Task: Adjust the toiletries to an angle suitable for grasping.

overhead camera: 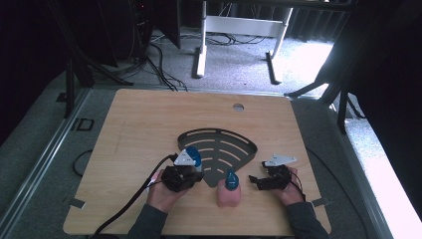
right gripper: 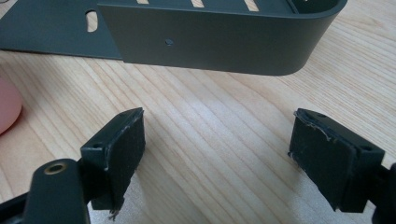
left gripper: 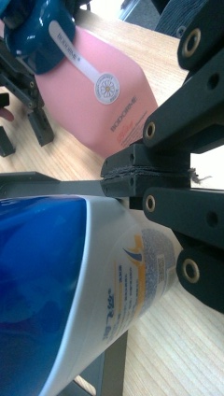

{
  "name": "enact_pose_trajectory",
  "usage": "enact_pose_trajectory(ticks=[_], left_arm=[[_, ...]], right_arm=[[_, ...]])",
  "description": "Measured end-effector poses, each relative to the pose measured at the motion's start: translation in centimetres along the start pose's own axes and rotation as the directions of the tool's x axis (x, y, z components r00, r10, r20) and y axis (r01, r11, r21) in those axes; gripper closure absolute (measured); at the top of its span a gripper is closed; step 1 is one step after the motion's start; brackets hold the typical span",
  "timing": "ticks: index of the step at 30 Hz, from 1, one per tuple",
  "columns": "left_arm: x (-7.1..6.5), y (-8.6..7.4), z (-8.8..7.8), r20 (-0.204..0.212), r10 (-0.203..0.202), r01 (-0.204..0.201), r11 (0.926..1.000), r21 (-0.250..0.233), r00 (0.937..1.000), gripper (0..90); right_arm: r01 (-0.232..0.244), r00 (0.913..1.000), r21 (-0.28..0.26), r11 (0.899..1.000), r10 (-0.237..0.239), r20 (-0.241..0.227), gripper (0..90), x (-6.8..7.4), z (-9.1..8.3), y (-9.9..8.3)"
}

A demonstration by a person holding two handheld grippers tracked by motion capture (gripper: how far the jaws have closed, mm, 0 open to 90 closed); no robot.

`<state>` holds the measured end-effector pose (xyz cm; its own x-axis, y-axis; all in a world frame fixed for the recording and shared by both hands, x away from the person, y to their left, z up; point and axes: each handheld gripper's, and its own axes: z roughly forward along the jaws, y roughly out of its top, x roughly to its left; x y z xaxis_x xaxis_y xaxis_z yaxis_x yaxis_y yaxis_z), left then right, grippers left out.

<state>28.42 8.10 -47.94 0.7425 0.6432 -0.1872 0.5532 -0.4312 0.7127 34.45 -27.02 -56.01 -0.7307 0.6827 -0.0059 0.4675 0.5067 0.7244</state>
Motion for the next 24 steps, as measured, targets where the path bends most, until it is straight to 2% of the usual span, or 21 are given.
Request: enact_pose_trajectory(ticks=[13, 24], left_arm=[[1.7, 0.3, 0.2, -0.047, -0.028, 0.030, 0.9990, 0.034, 0.9985, 89.2], [3.4, 0.5, 0.2, -0.087, -0.059, 0.066, 0.9953, 0.071, 0.9944, 88.4]], right_arm=[[-0.001, 1.0000, 0.000, 1.000, 0.001, 0.000, 17.9, 0.0, 0.0, 0.0], [0.000, 1.0000, 0.001, 1.000, 0.000, 0.000, 17.9, 0.0, 0.0, 0.0]])
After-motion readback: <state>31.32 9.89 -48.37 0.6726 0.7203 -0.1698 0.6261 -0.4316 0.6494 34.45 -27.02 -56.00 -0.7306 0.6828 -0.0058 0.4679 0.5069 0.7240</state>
